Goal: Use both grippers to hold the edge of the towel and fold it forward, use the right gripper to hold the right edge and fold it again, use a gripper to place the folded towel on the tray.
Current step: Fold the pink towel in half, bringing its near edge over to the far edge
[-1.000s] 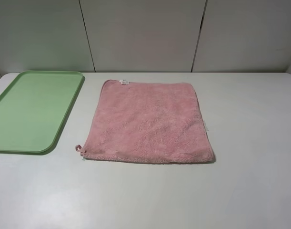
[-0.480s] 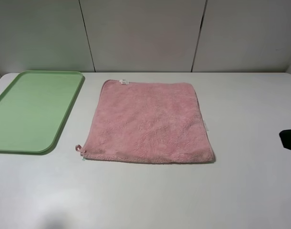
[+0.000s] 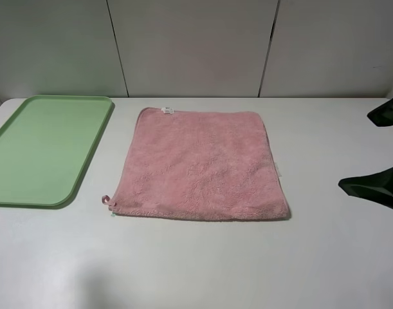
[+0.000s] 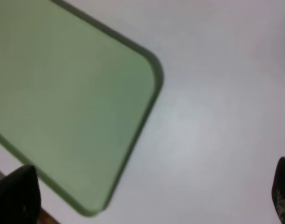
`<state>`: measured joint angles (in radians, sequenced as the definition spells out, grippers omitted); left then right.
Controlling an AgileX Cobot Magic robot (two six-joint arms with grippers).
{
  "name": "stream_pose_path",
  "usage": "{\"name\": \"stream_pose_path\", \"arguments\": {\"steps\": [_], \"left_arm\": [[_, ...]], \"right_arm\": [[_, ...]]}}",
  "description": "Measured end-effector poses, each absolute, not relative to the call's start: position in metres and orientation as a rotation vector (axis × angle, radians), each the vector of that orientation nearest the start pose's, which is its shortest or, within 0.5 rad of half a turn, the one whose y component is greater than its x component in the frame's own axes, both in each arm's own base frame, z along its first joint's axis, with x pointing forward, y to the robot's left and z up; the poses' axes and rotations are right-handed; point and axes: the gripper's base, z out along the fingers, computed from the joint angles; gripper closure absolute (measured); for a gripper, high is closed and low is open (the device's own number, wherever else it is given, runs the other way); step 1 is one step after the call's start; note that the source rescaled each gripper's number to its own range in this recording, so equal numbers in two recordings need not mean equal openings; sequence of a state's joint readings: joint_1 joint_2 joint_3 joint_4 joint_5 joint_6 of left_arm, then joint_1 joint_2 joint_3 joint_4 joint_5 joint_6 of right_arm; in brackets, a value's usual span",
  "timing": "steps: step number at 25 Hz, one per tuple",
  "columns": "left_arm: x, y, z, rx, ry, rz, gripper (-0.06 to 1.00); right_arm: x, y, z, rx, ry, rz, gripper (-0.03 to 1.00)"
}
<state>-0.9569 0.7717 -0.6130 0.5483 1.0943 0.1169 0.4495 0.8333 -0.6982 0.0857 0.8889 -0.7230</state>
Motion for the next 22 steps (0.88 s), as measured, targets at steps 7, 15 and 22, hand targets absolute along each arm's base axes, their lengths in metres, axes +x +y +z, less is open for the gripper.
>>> {"name": "stream_pose_path", "arguments": {"steps": [7,15,22], "left_arm": [[0.111,-0.084,0.276,1.603,1.927,0.621,-0.05],[0.12,-0.102,0.265,1.714,1.857,0.648,-0.05],[0.122,-0.118,0.267,1.849,1.6,0.579,-0.04]], "right_arm": [[0.155,0.077,0.274,-1.566,2.079,-0.112,-0.03],[0.177,0.086,0.249,-1.751,2.058,-0.15,-0.03],[0.191,0.092,0.235,-1.778,2.053,-0.157,-0.03]]}}
